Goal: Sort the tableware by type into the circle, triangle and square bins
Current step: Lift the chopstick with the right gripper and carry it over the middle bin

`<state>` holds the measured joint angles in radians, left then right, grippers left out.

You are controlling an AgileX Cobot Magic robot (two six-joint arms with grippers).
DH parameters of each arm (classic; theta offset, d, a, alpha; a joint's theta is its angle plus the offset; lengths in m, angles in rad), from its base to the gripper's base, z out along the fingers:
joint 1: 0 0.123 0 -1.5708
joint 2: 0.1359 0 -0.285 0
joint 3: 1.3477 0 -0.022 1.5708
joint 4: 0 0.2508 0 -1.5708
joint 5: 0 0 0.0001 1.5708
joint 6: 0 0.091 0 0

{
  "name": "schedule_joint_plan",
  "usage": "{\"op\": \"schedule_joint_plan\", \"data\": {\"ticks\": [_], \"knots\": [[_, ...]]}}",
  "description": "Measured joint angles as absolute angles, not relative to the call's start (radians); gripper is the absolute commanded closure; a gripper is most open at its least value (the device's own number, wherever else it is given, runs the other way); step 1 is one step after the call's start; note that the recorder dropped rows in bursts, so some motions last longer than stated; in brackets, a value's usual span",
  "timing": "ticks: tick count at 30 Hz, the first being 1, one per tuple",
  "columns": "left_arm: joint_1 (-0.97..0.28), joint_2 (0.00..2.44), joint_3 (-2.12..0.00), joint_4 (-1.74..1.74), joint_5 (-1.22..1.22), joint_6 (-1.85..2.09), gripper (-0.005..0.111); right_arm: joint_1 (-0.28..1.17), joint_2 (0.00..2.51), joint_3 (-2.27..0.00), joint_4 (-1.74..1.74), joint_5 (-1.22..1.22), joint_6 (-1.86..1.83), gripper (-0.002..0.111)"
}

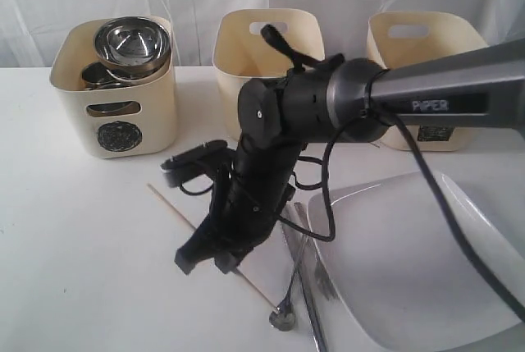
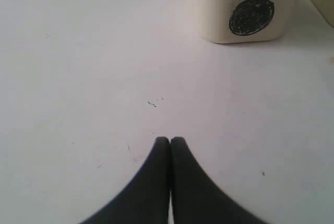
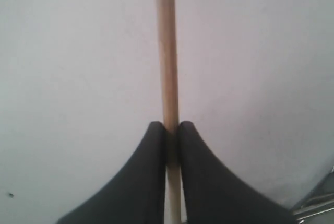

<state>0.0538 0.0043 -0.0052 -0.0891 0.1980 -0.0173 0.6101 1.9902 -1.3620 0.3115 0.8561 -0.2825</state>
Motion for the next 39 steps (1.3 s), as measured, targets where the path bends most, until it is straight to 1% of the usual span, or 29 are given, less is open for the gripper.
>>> {"op": "schedule_joint_plan", "data": {"ticks": [9,15,21,32,39], "knots": [[0.054,0.004,-0.005,-0.089,0.198,-0.017,0.107,0.610,1.790,-1.360,0.378,0.708,-0.283,0.108],[0.054,0.004,-0.005,-0.089,0.198,-0.017,0.107,0.598,1.675,-1.309,0.303,0.554,-0.254,0.108],[0.054,0.004,-0.005,-0.089,0.198,-0.017,0.107,0.526,1.619,-1.218,0.180,0.403,-0.124,0.108],[0.054,0.004,-0.005,-0.089,0.198,-0.017,0.107,0.378,1.542,-1.069,0.166,0.128,-0.058,0.108],[0.054,0.004,-0.005,-0.089,0.198,-0.017,0.107,0.354,1.512,-1.051,0.166,-0.043,-0.038,0.108]]}}
